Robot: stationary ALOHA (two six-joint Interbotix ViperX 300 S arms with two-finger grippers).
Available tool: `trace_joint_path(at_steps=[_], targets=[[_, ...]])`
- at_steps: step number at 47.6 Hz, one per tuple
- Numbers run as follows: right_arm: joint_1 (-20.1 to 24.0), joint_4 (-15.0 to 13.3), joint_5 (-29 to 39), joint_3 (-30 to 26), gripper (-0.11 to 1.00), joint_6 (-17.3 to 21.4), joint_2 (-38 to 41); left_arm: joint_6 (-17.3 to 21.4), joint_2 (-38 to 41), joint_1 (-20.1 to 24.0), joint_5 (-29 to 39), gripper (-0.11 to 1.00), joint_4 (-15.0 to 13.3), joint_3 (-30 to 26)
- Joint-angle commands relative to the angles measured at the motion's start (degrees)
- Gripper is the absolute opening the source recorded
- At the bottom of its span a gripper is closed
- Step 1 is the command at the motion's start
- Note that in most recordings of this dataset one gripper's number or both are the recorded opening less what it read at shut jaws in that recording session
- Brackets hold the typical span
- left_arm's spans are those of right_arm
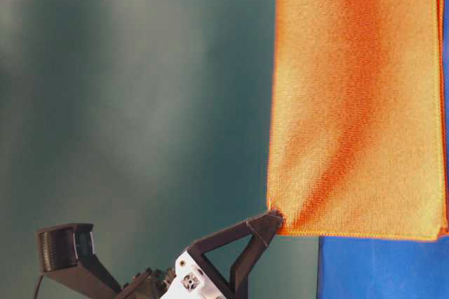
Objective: Fold the orange towel.
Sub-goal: 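Grasp the left end corners of the folded strip with both grippers, then lift the left end and fold it rightward over the strip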
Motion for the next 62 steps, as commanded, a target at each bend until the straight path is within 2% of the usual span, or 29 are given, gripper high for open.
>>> trace_joint_path(at_steps=[1, 7, 16, 28, 31, 40, 49, 56, 62], targets=[[-1.05, -0.97, -1.32, -1.93, 0.03, 0.09, 1.67, 0.0, -0.79, -1.93, -1.67, 0.02, 0.0, -0.79], [-4.22, -2.99, -3.43, -3.34, 0.03, 0.09, 4.92, 0.09, 0.09, -5.71, -5.54, 0.02, 0.09, -1.41], [-10.02, -7.73, -7.12, -7.47, 0.03, -0.35, 11.51, 0.26, 2.99, -11.16, -10.72, 0.02, 0.09, -4.04], [-15.64, -14.68, -10.72, -17.23, 0.03, -1.05, 21.88, 0.44, 9.67, -15.21, -13.8, 0.02, 0.35, -10.9], [-16.17, -15.91, -11.07, -19.6, 0.03, -1.41, 24.08, 1.85, 11.34, -15.82, -13.8, 0.02, 0.35, -12.74], [-16.52, -17.58, -11.16, -26.19, 0.03, -1.76, 29.44, 10.81, 14.59, -18.37, -13.71, 0.02, 0.18, -16.88], [-16.61, -18.9, -11.87, -29.27, 0.03, -1.85, 31.64, 11.78, 15.47, -18.46, -13.8, 0.02, 0.0, -18.19], [-16.88, -19.25, -11.6, -28.83, 0.03, -1.85, 31.38, 12.04, 16.35, -18.37, -15.03, 0.02, 0.0, -18.9], [-17.67, -19.25, -11.34, -27.07, 0.03, -1.85, 29.97, 13.18, 19.34, -17.84, -17.75, 0.02, 0.0, -21.8]])
